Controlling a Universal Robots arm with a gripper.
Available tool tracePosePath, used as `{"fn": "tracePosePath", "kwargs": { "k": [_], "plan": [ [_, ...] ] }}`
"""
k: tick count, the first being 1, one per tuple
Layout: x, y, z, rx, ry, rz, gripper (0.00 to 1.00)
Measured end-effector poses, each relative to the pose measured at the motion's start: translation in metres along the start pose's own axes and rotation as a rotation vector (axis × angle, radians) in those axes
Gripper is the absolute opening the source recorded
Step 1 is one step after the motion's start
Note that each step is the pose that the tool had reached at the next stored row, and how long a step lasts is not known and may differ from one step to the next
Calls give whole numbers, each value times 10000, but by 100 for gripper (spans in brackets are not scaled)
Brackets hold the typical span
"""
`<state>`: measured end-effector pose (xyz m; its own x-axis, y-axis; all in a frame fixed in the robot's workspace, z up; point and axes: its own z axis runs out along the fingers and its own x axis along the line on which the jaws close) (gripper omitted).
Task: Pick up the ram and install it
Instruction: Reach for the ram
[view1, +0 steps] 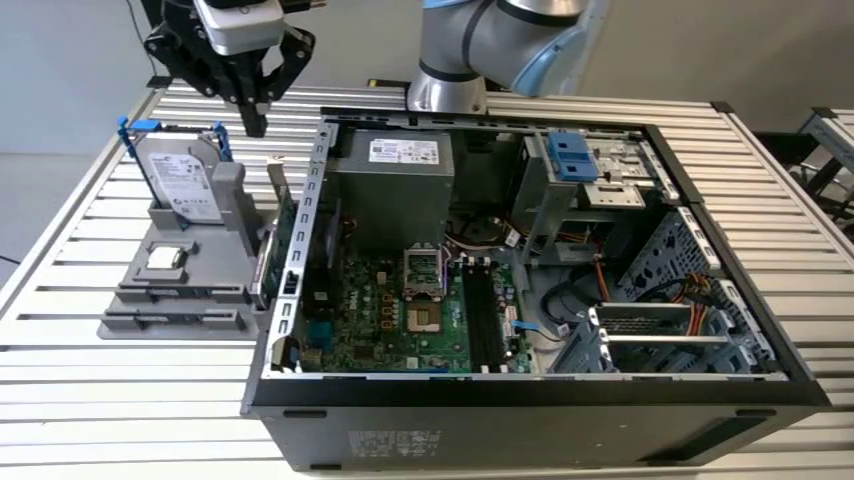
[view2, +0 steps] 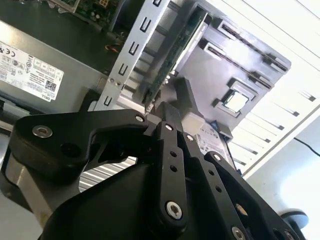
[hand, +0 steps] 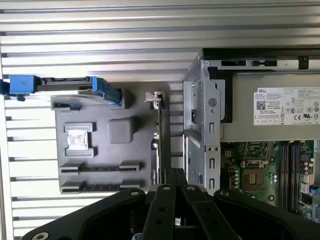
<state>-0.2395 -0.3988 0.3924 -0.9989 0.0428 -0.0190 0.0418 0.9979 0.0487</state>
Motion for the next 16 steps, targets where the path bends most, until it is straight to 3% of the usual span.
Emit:
{"fn": "tracePosePath", "kwargs": {
  "k": [16],
  "plan": [
    [526, -22, -10, -3, 7, -140, 0]
  ]
}}
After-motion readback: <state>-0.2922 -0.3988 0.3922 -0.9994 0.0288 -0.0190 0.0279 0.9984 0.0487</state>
